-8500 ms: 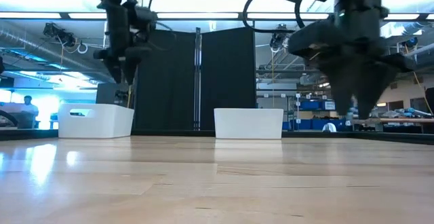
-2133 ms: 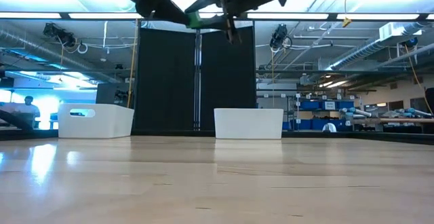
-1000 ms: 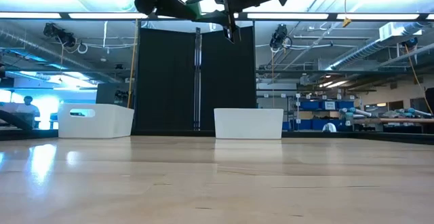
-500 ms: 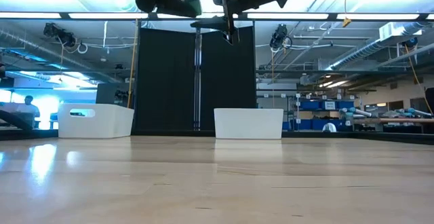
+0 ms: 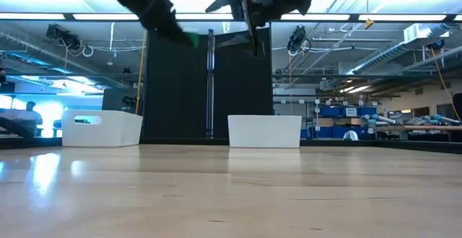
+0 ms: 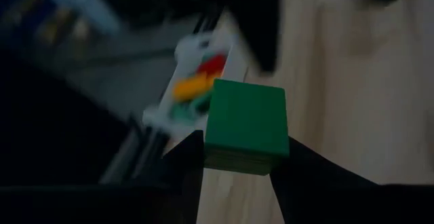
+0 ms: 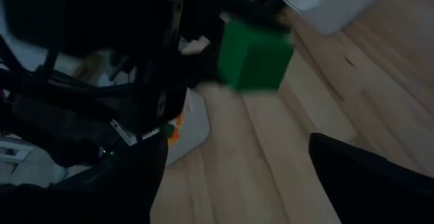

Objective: Sort blocks by size
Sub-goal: Put the green block into the top left white bin

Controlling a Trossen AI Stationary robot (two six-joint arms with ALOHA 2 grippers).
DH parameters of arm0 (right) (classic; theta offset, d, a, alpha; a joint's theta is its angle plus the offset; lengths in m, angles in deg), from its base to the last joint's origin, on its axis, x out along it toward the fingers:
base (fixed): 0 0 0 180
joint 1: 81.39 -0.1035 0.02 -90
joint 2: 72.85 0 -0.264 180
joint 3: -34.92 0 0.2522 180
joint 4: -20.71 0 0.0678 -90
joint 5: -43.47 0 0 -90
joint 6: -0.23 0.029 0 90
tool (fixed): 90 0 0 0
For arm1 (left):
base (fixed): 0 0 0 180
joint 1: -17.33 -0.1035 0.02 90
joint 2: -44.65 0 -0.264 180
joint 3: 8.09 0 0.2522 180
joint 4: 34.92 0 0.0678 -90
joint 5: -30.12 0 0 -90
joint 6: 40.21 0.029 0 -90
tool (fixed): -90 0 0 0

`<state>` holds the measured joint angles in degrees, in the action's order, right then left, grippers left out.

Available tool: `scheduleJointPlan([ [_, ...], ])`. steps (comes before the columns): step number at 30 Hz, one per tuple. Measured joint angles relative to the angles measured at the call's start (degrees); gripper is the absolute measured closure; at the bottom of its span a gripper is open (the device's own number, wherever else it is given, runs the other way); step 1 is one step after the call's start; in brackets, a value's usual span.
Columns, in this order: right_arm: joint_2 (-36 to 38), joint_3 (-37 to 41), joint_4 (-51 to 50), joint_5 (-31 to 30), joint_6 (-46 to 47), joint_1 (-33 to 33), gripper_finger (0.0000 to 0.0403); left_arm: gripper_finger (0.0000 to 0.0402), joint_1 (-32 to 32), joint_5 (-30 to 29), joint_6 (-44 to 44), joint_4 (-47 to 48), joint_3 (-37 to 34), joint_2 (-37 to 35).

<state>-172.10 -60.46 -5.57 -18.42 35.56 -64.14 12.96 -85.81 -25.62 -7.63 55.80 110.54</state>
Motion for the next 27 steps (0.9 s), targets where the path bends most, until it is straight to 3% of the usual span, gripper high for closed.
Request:
scheduleJointPlan([
  [6,0.0,0.0,-4.44,0.06,0.03,0.49,0.0024,0.0249,-7.81,-2.08,-9.72,12.56,0.0,-1.23],
  [12,0.0,0.0,-5.59,0.03,0.02,-1.03,0.0025,0.0249,-21.29,-2.27,-13.87,23.61,-0.02,-2.65],
  [21,0.02,0.0,-5.72,-2.03,0.46,-5.51,0.0023,0.0249,-42.6,13.81,-15.14,25.75,-0.04,0.45],
  [27,0.02,0.0,-5.72,-5.13,0.48,-8.91,0.0024,0.0249,-48.68,20.09,-17.38,26.15,-0.07,8.74],
])
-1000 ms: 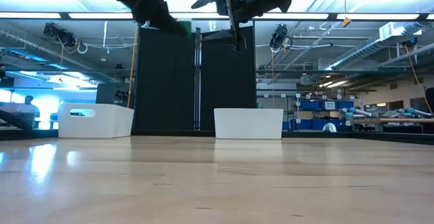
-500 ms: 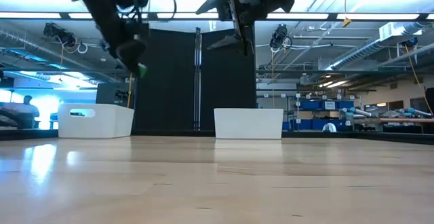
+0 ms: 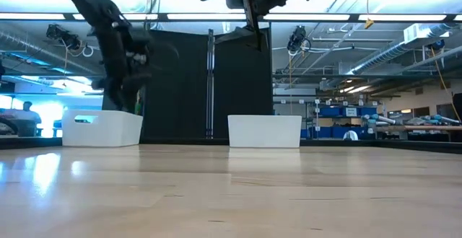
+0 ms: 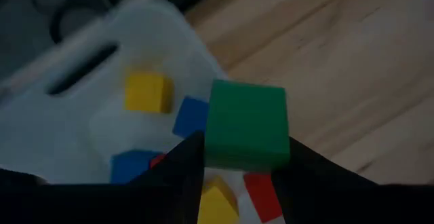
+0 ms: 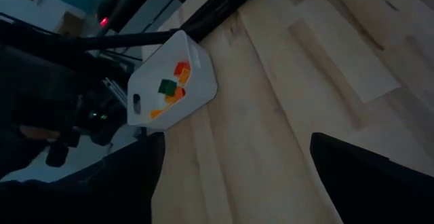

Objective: Sort blocks by size
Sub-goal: Put the green block into the top left white bin, then put the yellow 8 stud game piece into the top right white bin

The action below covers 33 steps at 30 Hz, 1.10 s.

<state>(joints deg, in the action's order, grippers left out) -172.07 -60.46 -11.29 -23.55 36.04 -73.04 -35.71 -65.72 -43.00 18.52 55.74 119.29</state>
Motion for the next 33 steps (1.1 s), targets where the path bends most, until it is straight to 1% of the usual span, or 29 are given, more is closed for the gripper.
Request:
scheduleJointPlan([
  [3,0.0,0.0,0.0,-2.16,0.04,-1.37,0.0023,0.0249,-0.66,0.79,-0.9,0.17,0.27,4.61],
  [5,0.0,0.0,0.0,-3.01,0.49,-2.1,0.0023,0.0249,-0.75,0.89,-1.33,2.31,-0.21,7.14],
  [9,0.02,0.0,-0.55,-4.17,0.84,-3.04,0.0027,0.0249,-0.81,1.0,-2.31,2.49,0.11,9.08],
  [13,0.04,0.0,-1.67,-5.71,2.1,-3.5,0.0027,0.0249,-0.88,-0.31,-2.25,3.05,0.02,9.11],
  [20,0.07,0.0,-1.86,-8.18,2.14,-3.76,0.0026,0.0239,-0.91,-0.46,-2.12,4.22,0.0,9.11],
  [24,0.07,0.0,-1.86,-8.41,2.14,-3.75,0.0027,0.0232,-0.91,-0.49,-2.34,4.07,0.0,9.11],
  [28,0.07,0.0,-1.84,-8.39,2.14,-3.75,0.0026,0.0214,-0.91,-0.73,-3.04,4.03,0.0,9.11],
  [33,0.07,0.0,-1.84,-8.41,2.14,-3.95,0.0025,0.0178,-0.91,-0.84,-1.67,4.01,0.0,9.11],
])
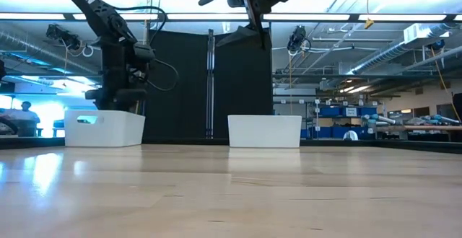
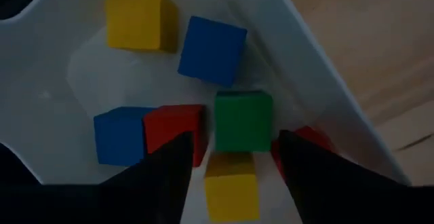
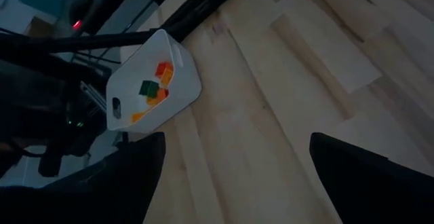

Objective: Sort blocks by size
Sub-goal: Put the yellow 8 stud game piece into the top right white bin

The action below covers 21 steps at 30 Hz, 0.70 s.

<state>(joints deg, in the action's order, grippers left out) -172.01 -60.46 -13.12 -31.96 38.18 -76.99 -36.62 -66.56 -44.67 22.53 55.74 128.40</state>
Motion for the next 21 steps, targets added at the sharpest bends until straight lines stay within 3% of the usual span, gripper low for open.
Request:
scheduleJointPlan([
  [6,0.02,-0.02,-1.1,-3.07,0.86,-0.21,0.0027,0.0161,-0.02,-3.37,1.48,3.24,2.66,-0.82],
  [11,0.45,-0.02,-7.61,-6.74,2.31,0.37,0.0023,0.0161,0.25,-3.87,2.14,5.04,6.7,-6.15],
  [18,0.74,-0.04,-21.45,-17.77,3.84,-1.06,0.0022,0.0161,5.1,1.97,4.34,6.67,8.7,-17.16],
  [21,0.74,-0.04,-27.66,-19.88,4.98,-2.4,0.0021,0.016,9.19,3.66,4.77,6.66,8.7,-20.86],
])
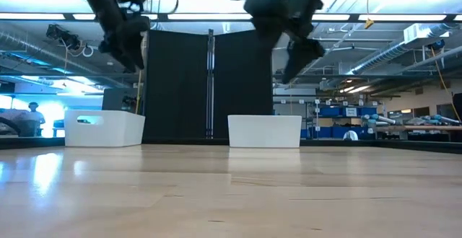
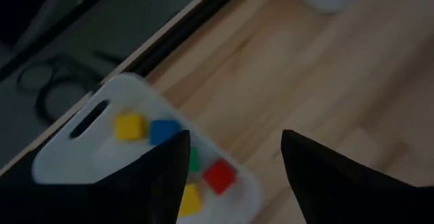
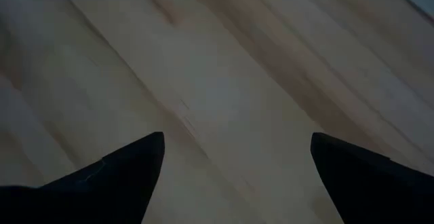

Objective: Sort blocks by size
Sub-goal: Put the yellow 8 stud game piece into the top right white bin

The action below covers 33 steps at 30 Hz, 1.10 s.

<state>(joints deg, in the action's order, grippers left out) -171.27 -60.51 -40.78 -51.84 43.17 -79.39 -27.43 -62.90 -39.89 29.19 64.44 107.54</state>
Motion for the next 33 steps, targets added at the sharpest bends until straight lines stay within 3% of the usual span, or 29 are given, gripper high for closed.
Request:
scheduleJointPlan([
  [9,0.0,0.0,-15.05,-1.28,1.01,-6.01,0.0024,0.016,14.94,-0.2,-6.29,-1.36,0.0,-4.95],
  [17,0.01,0.3,-30.34,0.29,11.18,-19.57,0.0025,0.016,26.23,-6.92,-15.82,-1.22,0.0,-4.8],
  [27,0.02,7.33,-30.62,12.34,35.36,-35.31,0.0031,0.0161,35.16,-12.08,-27.0,-1.23,-0.02,-4.22],
  [33,0.02,13.67,-22.01,20.7,50.23,-44.89,0.0046,0.0161,39.51,-12.96,-32.49,-1.63,-0.1,-2.96],
])
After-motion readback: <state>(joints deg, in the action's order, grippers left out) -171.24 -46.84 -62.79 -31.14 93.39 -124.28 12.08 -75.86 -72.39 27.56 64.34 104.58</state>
